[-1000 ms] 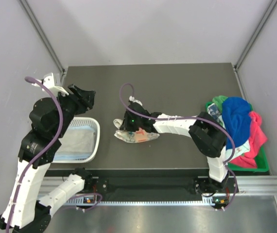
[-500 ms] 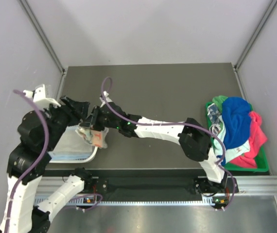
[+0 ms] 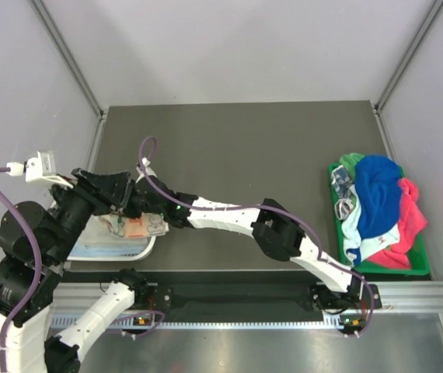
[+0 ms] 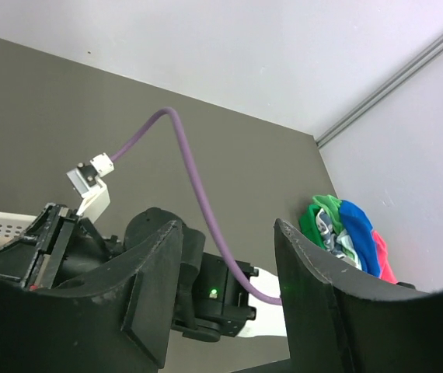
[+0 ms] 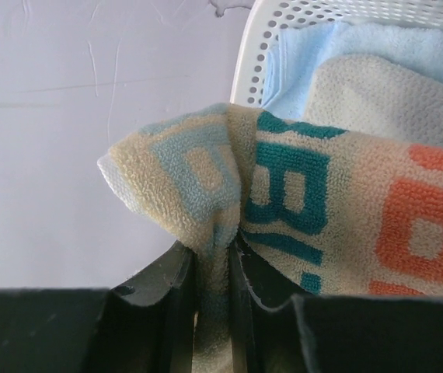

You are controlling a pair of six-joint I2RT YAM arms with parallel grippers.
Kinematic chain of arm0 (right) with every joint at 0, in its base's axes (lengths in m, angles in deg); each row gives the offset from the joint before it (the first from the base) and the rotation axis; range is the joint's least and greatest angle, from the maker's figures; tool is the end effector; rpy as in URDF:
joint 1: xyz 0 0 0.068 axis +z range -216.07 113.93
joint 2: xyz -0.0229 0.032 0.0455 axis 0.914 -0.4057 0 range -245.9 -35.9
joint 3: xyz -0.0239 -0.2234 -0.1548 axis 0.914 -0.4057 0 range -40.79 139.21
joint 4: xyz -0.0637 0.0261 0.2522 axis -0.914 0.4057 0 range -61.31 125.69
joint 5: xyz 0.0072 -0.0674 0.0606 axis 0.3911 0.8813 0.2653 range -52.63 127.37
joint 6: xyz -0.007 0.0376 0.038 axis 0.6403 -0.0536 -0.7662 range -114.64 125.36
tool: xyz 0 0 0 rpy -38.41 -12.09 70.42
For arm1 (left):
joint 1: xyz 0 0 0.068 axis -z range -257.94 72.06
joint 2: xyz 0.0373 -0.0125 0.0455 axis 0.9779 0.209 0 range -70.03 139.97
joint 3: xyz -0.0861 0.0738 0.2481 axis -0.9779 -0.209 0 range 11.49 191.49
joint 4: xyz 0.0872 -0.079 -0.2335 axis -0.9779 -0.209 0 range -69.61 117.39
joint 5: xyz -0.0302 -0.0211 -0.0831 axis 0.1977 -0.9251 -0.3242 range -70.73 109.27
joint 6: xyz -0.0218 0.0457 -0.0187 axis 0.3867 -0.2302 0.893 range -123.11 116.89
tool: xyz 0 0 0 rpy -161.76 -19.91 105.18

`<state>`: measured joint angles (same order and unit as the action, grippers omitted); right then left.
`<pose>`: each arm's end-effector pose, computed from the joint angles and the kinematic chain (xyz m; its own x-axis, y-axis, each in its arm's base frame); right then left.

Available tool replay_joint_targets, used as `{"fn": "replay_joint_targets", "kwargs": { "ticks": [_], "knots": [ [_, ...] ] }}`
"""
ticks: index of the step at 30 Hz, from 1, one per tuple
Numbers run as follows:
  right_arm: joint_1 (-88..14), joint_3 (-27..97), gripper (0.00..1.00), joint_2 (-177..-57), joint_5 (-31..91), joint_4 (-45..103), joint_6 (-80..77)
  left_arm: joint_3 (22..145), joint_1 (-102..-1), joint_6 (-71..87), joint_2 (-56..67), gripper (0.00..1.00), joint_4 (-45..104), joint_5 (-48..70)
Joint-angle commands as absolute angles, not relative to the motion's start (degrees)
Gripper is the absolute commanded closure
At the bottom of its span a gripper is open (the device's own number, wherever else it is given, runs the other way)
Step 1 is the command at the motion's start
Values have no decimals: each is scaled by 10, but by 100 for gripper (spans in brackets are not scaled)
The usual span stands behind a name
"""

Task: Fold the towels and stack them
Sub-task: Neatly place the folded towel into the bin

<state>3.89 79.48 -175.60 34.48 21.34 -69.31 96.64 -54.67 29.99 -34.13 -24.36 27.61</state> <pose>0.1969 0.5450 0.2364 -0.9401 0.2335 -0.2483 -0.1833 0.2678 0.9459 0.0294 -0.0071 0.4883 -0.1743 -0.5131 -0.8405 0.1941 0.8189 -0.5402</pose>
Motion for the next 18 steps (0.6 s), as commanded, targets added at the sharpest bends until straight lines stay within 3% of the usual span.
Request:
{"fn": "replay_joint_targets", "kwargs": {
  "ticks": [1, 18],
  "knots": [
    [55, 843, 100, -1770, 370, 167, -716, 968, -548, 303, -337, 44, -248, 265],
    [71, 935, 100, -1872, 443, 135, -733, 946, -548, 296, -334, 44, -237, 259]
  ]
}}
